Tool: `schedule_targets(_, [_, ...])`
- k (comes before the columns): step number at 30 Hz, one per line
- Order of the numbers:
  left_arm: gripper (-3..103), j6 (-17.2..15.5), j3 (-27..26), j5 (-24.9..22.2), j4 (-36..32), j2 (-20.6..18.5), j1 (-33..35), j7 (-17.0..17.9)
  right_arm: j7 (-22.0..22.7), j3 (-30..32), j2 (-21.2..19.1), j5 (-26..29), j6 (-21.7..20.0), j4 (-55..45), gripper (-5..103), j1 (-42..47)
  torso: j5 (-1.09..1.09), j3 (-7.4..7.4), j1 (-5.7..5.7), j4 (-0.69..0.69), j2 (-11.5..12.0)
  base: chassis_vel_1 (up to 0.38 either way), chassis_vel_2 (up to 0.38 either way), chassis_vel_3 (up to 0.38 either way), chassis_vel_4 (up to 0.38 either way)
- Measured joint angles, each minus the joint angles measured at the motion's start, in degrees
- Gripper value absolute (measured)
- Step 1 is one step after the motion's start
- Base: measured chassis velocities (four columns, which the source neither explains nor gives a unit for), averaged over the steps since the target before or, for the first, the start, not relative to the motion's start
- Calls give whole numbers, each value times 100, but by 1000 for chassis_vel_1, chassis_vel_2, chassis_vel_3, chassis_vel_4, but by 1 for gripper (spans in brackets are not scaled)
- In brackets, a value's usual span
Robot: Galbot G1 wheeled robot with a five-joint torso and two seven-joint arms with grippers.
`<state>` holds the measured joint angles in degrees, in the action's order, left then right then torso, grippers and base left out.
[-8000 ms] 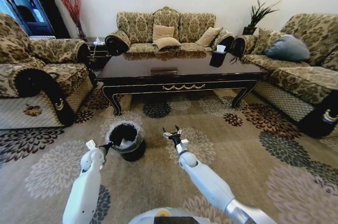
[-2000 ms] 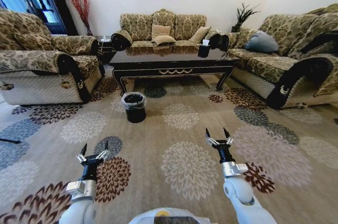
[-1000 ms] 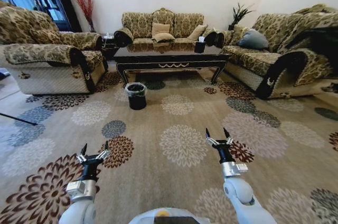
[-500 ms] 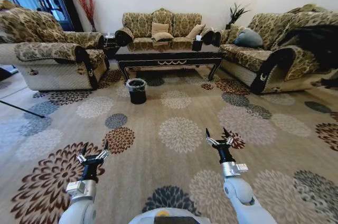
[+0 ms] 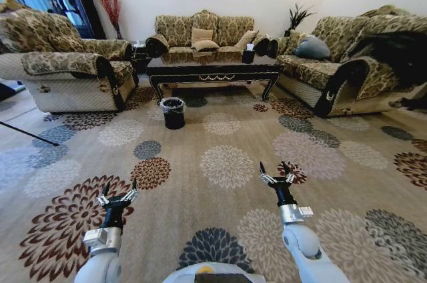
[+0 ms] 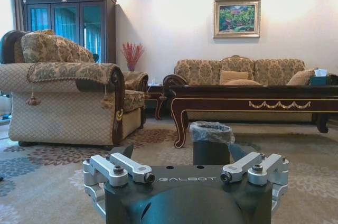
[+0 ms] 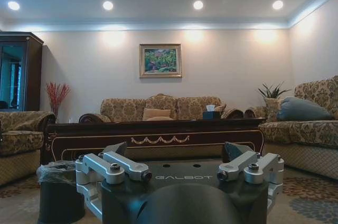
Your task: Move to the front of the table and pick up the trash from the floor, then place it into the trash bin.
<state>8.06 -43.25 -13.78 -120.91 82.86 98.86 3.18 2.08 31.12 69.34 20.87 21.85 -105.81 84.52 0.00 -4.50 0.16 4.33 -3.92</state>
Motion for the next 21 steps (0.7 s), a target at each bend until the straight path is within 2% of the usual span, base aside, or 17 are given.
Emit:
schedule_targets(10, [100,0,0,0,0,0,0,0,0,0,0,0,0,0,100,0,0,-13,1,0,-15,0,0,0,0])
schedule_targets(21, [100,0,0,0,0,0,0,0,0,0,0,0,0,0,100,0,0,-209,39,0,-249,0,0,0,0])
